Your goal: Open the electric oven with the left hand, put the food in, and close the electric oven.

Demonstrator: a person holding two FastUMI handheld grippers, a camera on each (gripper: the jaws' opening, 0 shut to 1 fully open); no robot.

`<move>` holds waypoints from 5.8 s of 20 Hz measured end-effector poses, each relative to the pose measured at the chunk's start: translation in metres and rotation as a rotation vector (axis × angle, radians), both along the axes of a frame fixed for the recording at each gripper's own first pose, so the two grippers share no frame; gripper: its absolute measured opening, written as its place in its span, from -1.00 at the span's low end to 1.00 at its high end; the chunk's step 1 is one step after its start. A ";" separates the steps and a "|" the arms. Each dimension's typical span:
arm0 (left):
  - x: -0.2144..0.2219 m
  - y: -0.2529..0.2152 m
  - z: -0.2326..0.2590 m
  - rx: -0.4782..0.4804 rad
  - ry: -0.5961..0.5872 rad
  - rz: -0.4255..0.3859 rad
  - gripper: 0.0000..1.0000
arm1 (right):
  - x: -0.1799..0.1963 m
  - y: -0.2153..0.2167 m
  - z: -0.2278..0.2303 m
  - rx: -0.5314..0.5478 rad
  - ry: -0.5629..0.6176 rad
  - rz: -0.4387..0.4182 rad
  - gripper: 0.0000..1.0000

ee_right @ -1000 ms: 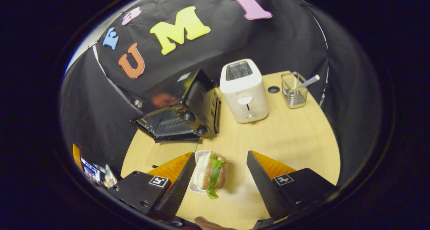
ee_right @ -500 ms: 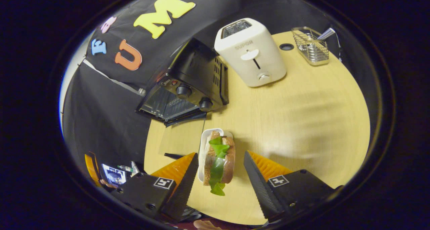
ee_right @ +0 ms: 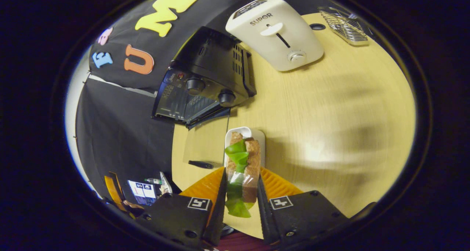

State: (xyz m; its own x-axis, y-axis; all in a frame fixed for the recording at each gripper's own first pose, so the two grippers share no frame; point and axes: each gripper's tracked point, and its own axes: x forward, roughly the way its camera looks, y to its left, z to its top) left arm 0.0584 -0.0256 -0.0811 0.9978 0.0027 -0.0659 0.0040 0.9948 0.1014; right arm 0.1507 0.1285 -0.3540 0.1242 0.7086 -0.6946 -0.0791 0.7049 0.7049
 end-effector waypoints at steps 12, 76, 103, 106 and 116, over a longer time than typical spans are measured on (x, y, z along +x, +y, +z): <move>-0.010 0.017 0.005 -0.024 -0.032 -0.037 0.88 | -0.028 0.021 0.043 0.130 -0.083 -0.188 -0.18; -0.032 0.133 -0.074 -0.141 0.110 0.069 0.89 | 0.114 0.294 -0.025 -0.511 -0.673 -0.016 0.79; 0.034 0.047 -0.165 -0.162 0.324 -0.032 0.87 | -0.023 0.057 0.264 -0.483 -1.332 -0.423 0.79; 0.037 0.022 -0.187 -0.161 0.389 -0.066 0.88 | -0.033 0.029 0.284 -0.502 -1.371 -0.466 1.00; 0.030 -0.059 -0.269 -0.188 0.626 -0.149 0.89 | -0.070 -0.055 0.313 -0.505 -1.385 -0.608 1.00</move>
